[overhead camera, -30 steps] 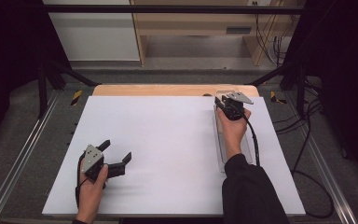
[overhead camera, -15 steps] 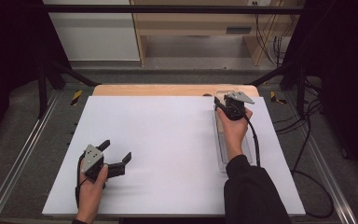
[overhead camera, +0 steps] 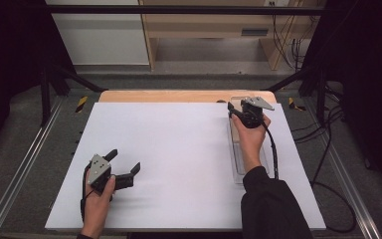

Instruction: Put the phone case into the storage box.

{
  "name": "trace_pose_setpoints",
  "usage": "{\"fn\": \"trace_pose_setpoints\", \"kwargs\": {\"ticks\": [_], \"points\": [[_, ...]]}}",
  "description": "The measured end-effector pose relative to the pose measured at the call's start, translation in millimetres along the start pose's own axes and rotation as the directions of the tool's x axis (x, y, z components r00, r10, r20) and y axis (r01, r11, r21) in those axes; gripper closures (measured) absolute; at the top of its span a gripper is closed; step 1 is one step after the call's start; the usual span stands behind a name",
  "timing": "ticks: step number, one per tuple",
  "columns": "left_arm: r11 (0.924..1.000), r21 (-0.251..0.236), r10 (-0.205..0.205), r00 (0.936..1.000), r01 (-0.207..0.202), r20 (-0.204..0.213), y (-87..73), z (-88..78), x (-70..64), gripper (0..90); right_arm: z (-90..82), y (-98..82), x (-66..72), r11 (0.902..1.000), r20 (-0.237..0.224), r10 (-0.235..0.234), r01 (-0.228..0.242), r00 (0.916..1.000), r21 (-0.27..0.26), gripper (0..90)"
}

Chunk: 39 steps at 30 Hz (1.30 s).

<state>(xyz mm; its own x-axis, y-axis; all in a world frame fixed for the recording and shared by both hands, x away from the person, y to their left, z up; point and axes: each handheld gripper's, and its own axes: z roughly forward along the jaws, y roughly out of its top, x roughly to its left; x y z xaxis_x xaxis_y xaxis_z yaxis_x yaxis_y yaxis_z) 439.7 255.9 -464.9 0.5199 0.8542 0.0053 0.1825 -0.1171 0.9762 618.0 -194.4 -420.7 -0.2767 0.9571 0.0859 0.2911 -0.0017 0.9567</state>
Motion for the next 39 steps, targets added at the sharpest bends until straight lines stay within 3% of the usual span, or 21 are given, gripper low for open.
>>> {"fn": "trace_pose_setpoints", "kwargs": {"ticks": [18, 26, 29, 39], "points": [[1.0000, -0.001, 0.000, 1.0000, 0.000, -0.001, 0.1, -0.2, 0.2, 3.1, -6.7, 6.2, 4.8, 0.9997, -0.001, -0.023, 0.023, 0.9997, -0.003, 30.1], [1.0000, 0.002, 0.007, 1.0000, -0.007, -0.002, -0.1, -0.1, 0.3, 3.1, -7.0, 6.6, 5.6, 0.9999, -0.020, -0.009, 0.009, 0.9998, 0.008, 23.8], [1.0000, 0.003, 0.009, 1.0000, -0.009, -0.001, 0.0, 0.3, 0.1, 3.1, -7.5, 7.3, 6.2, 0.9997, -0.040, 0.018, -0.017, 0.9991, 0.015, 20.5], [1.0000, 0.002, 0.008, 1.0000, -0.008, -0.001, 0.0, 0.3, -0.1, 3.1, -10.2, 10.9, 8.8, 0.9995, -0.038, 0.026, -0.025, 0.9989, 0.018, 12.3]]}}
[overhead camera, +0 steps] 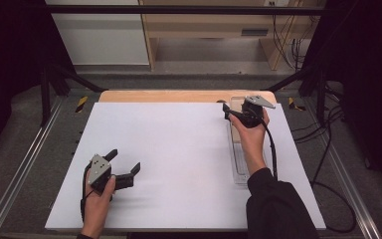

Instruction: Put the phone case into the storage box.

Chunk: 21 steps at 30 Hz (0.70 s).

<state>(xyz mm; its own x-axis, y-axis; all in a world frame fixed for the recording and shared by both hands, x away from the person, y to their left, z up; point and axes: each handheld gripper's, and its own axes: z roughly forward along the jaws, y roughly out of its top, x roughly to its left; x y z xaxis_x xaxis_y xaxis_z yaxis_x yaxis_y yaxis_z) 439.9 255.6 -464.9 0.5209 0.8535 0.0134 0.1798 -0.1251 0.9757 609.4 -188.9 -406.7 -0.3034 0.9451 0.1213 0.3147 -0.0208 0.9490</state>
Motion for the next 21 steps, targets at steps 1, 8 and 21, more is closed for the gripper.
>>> {"fn": "trace_pose_setpoints", "kwargs": {"ticks": [1, 8, 21], "points": [[1.0000, 0.000, 0.000, 1.0000, 0.000, 0.000, 0.0, 0.0, 0.0, 3.1, -0.2, 0.1, 0.3, 1.0000, 0.002, -0.001, 0.001, 1.0000, 0.001, 11.2], [1.0000, 0.001, 0.000, 1.0000, 0.000, 0.000, -0.1, 0.1, 0.1, 3.1, -2.0, 1.3, -0.5, 0.9999, 0.003, 0.010, -0.010, 0.9999, 0.009, 6.9], [1.0000, -0.001, 0.001, 1.0000, -0.001, -0.001, 0.0, -0.1, 0.2, 3.1, -7.6, 5.4, -3.2, 0.9999, 0.002, 0.010, -0.010, 0.9999, 0.010, 5.4]]}}
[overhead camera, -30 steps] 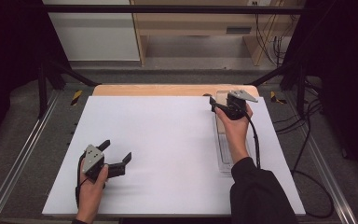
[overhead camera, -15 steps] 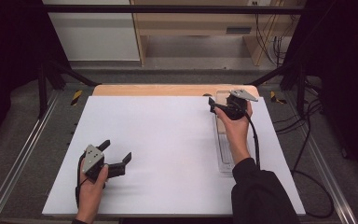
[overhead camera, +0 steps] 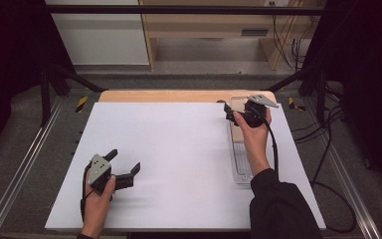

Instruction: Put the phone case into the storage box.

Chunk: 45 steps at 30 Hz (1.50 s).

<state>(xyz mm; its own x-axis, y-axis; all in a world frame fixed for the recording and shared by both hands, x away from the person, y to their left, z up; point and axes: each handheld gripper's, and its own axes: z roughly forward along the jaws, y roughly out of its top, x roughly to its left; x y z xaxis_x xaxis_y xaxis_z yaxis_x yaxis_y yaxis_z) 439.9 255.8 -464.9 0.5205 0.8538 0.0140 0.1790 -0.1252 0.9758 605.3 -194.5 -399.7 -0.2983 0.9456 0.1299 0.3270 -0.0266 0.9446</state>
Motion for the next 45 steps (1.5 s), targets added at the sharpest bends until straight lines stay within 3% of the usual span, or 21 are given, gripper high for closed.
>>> {"fn": "trace_pose_setpoints", "kwargs": {"ticks": [24, 33, 45], "points": [[1.0000, 0.000, 0.002, 1.0000, -0.002, -0.001, 0.2, -0.4, 0.3, 3.1, -10.6, 5.2, 0.2, 0.9991, -0.008, -0.042, 0.042, 0.9991, 0.004, 5.1], [1.0000, 0.001, 0.006, 1.0000, -0.006, 0.001, 0.4, 0.4, -0.5, 3.1, -16.5, 6.1, 2.1, 0.9944, -0.028, -0.102, 0.102, 0.9944, 0.026, 6.8], [1.0000, 0.000, 0.009, 1.0000, -0.009, 0.002, 0.6, 0.0, 0.0, 3.1, -22.9, 8.3, 3.6, 0.9913, -0.063, -0.125, 0.127, 0.9902, 0.034, 6.9]]}}
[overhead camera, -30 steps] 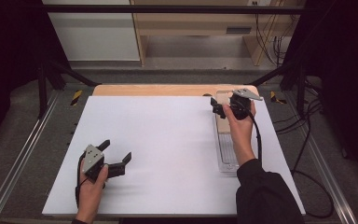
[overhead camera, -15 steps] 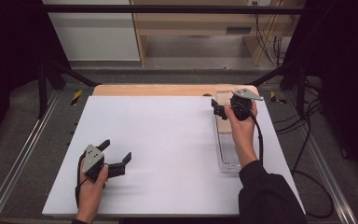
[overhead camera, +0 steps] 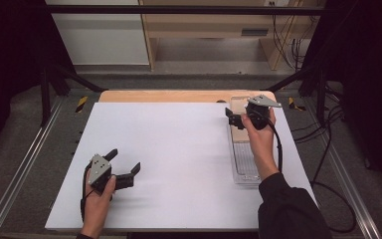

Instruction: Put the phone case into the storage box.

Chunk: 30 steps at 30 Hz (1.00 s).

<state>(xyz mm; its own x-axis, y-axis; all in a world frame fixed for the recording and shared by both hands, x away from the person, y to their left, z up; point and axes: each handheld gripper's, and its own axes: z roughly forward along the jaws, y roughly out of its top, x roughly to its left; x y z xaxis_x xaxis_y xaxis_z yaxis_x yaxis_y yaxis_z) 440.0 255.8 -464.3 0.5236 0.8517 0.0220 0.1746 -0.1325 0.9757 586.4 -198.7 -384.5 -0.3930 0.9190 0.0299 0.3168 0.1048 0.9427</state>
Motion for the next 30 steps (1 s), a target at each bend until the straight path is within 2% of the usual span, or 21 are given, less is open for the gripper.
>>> {"fn": "trace_pose_setpoints", "kwargs": {"ticks": [8, 16, 26, 30], "points": [[0.9997, -0.001, 0.022, 0.9997, -0.022, -0.002, 1.3, -3.1, 0.1, 2.8, -9.0, 5.0, 2.3, 0.9996, -0.014, -0.018, 0.018, 0.9997, -0.019, 6.8], [0.9996, -0.008, 0.026, 0.9996, -0.026, -0.006, 3.0, -6.6, 0.7, 2.7, -17.4, 9.3, 2.3, 0.9980, -0.003, -0.011, 0.011, 0.9999, -0.062, 6.3], [0.9996, -0.021, 0.018, 0.9997, -0.019, -0.017, 4.1, -12.3, 3.5, 2.6, -27.0, 12.8, 3.0, 0.9923, 0.016, -0.044, 0.046, 0.9989, -0.115, 5.6], [0.9994, -0.023, 0.026, 0.9996, -0.026, -0.014, 3.2, -19.9, 2.9, 2.6, -31.3, 13.9, 2.0, 0.9901, 0.023, -0.050, 0.053, 0.9985, -0.130, 5.3]]}}
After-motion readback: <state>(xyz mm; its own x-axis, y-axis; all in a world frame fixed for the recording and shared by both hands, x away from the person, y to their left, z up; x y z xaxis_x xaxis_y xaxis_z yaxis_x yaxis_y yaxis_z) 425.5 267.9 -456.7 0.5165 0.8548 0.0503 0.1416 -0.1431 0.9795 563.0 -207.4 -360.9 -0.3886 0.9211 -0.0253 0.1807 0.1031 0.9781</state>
